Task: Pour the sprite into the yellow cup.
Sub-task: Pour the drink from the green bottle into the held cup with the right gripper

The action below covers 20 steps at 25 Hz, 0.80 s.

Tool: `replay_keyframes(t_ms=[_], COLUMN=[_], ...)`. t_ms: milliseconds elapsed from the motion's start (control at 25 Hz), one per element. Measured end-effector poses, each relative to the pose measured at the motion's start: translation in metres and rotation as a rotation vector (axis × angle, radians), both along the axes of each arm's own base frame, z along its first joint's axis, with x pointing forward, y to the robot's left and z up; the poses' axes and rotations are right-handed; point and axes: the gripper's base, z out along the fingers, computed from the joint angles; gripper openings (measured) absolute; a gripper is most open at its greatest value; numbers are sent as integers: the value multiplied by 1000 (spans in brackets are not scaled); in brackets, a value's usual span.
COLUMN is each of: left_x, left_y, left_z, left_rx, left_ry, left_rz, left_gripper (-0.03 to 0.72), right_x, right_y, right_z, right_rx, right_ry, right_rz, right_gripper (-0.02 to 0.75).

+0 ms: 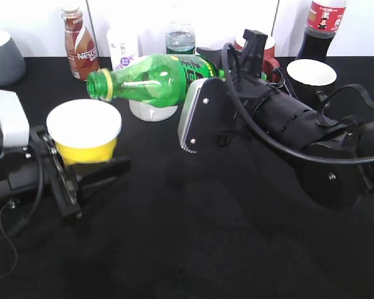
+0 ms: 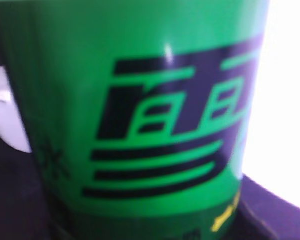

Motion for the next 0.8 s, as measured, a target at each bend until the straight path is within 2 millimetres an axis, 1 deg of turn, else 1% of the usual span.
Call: replay_keyframes(t_ms=[200, 520, 800], left_x=[-3, -2, -2], left_y=[-1, 0, 0], left_z=[-1, -5, -5], left_rx=[10, 48, 51], left_ry=[-3, 18, 20], left_rz=[-34, -22, -21], left_gripper=[434, 434, 434], right_x=[1, 1, 1], right_y=[-1, -3, -3], right_z=[2, 7, 7], right_rx=[-102, -147, -193], right_ry=[-86, -177, -210], right_rz=[-14, -35, -38], right_gripper=[438, 438, 438])
